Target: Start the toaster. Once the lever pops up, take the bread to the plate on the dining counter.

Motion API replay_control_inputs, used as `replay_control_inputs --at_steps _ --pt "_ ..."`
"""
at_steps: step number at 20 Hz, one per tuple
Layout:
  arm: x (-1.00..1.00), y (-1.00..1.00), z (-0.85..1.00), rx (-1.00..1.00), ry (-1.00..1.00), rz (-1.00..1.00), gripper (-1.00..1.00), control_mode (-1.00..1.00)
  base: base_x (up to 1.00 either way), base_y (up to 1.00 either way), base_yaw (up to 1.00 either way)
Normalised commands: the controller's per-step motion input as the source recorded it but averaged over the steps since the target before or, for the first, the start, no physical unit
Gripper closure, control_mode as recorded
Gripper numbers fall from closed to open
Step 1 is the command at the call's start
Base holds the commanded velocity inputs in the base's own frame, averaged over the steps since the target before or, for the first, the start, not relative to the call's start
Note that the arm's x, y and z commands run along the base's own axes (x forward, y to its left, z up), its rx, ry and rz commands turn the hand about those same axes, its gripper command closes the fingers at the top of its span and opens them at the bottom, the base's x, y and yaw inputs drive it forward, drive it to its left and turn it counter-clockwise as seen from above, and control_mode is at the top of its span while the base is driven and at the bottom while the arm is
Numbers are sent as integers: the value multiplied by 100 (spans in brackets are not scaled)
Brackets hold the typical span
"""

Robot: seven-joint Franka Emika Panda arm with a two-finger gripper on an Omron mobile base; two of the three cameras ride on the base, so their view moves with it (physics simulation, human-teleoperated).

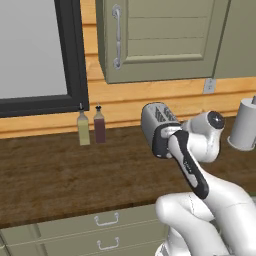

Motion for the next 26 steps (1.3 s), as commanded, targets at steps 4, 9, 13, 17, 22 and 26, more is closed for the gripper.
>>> replay_control_inputs --at_steps 4,9,13,17,22,26 --pt "-2 0 100 5 20 -8 -100 -100 0 0 0" --pt "-2 -6 100 3 29 -4 -100 -100 0 0 0" --pt "-13 -19 75 0 15 0 -100 -100 0 0 0" --pt "-23 -22 40 -1 -1 0 -100 -100 0 0 0" --pt "-16 -5 8 -9 -16 2 -100 -100 0 0 0" --pt "-1 0 0 -8 -14 4 -100 -100 0 0 0"
